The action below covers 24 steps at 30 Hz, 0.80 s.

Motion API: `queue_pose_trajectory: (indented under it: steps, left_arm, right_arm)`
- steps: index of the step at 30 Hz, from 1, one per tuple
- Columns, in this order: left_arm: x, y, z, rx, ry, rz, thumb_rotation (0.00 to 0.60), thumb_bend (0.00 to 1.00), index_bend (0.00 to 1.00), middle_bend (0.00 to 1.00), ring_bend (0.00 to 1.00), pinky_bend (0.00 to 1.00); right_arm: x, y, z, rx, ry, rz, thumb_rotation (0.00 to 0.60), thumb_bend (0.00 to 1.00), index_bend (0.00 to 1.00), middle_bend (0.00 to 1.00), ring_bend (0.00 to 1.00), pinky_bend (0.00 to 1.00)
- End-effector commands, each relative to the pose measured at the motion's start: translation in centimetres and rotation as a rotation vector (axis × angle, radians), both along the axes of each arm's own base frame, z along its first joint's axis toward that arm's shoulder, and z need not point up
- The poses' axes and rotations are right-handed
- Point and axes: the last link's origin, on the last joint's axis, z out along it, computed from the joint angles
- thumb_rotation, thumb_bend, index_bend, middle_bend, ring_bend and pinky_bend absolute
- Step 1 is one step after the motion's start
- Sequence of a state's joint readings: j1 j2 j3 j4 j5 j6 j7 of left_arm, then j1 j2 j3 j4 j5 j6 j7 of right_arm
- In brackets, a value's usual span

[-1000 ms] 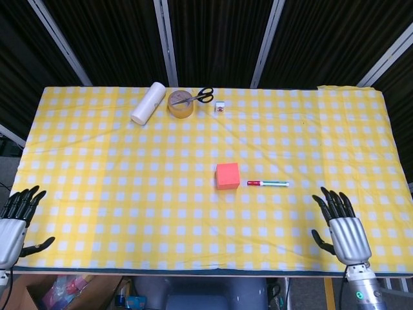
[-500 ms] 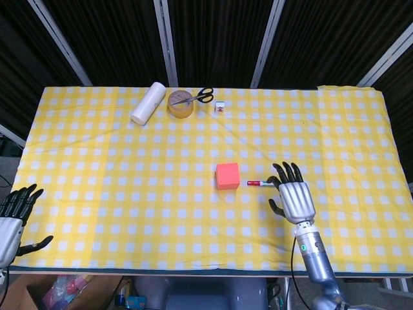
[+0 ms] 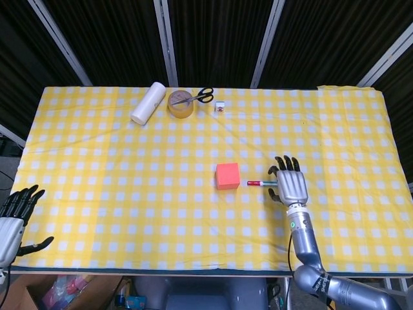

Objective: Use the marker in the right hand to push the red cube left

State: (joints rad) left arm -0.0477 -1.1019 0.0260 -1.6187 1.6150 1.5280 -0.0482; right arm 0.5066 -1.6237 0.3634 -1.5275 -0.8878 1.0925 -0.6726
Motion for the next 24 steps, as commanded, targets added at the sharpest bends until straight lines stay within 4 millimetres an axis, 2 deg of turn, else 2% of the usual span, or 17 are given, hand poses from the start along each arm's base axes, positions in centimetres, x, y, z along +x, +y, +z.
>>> queue_pose_trajectory:
  steps: [1, 7, 24]
  left_arm:
    - [0.0, 0.0, -0.1, -0.001, 0.000, 0.002, 0.600, 0.00, 0.00, 0.00, 0.00, 0.00]
    - [0.1, 0.0, -0.2, -0.004, -0.009, 0.013, 0.600, 0.00, 0.00, 0.00, 0.00, 0.00]
    - [0.1, 0.1, -0.2, 0.007, -0.007, 0.018, 0.600, 0.00, 0.00, 0.00, 0.00, 0.00]
  right_arm:
    - [-0.2, -0.6, -0.4, 0.013, 0.008, -0.024, 0.600, 0.39, 0.41, 0.14, 0.02, 0.00]
    - [-0.6, -1.3, -0.6, 0.011, 0.004, -0.049, 0.600, 0.39, 0.46, 0.16, 0.02, 0.00]
    - [-3.0, -1.8, -2.0, -0.003, -0.022, -0.105, 0.600, 0.39, 0.46, 0.16, 0.02, 0.00]
